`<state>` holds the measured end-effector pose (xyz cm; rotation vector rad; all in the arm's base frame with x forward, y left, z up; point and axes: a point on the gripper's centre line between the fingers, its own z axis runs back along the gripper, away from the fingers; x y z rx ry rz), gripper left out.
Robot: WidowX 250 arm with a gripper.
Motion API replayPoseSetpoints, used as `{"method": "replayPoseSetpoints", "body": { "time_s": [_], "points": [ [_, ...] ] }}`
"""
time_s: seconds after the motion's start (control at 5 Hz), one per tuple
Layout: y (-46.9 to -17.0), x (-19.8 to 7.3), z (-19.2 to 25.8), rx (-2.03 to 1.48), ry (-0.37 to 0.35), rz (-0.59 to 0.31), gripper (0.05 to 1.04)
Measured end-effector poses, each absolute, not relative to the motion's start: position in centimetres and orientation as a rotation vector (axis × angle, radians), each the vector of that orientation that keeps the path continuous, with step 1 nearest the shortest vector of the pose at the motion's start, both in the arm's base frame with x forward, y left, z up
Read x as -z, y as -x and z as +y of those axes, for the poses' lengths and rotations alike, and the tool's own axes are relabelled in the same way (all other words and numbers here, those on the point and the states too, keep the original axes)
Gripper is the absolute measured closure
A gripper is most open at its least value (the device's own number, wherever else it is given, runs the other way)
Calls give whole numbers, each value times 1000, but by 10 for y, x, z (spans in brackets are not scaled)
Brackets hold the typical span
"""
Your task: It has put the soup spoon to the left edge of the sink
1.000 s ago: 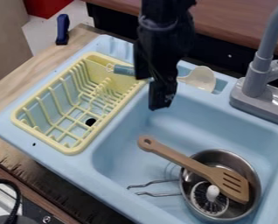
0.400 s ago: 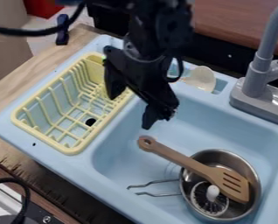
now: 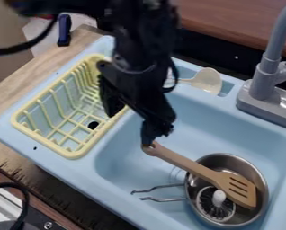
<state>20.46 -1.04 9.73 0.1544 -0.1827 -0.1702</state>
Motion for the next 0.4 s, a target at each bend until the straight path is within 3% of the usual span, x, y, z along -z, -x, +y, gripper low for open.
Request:
{"method": "replayPoseSetpoints", "body": {
  "time_s": [0.4],
  "points": [
    [-202, -102, 39, 117, -91, -246, 87]
  ]
}}
